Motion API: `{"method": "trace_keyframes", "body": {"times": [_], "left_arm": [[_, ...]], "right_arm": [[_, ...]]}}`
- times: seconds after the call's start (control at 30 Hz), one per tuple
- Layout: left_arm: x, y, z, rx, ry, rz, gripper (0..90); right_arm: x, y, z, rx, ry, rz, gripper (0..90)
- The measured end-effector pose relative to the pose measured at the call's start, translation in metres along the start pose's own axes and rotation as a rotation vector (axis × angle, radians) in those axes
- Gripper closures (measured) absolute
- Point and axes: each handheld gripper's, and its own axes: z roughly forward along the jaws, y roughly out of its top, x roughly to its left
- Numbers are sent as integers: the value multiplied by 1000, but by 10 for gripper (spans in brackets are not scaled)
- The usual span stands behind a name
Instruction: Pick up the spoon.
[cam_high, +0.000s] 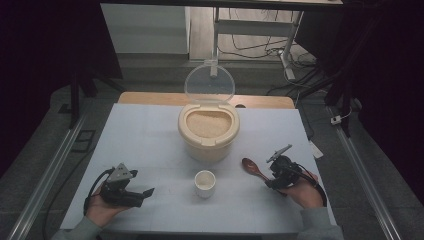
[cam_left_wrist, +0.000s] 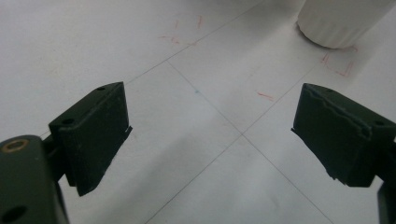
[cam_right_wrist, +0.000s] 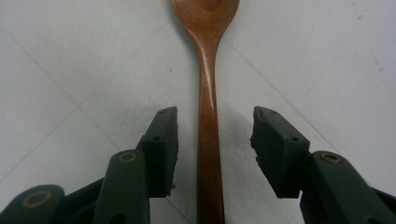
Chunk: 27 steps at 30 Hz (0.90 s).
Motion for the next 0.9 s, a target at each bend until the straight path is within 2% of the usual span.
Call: {"method": "trace_keyframes", "body": {"times": [0.2,0.33,0.5,0.57,0.7,0.87,0.9], "left_arm": [[0,0,0,4,2,6,104],[-1,-1,0,4,4,5,103],[-1,-1,0,6,7,7,104],[-2,-1,1,9,6,12,104],[-3,-1,1,10,6,14,104],[-1,-3,1,12,8,11,105],[-1,-3,1,14,9,10,105]], "right_arm": [[0,0,5,19,10,-12,602],[3,3,9,39,11,-37,702],[4,7,10,61,17,-25,756],[3,7,10,57,27,-20,790],[2,6,10,46,28,-9,801],[2,2,8,8,27,-20,803],[1,0,7,-13,34,-19,804]]}}
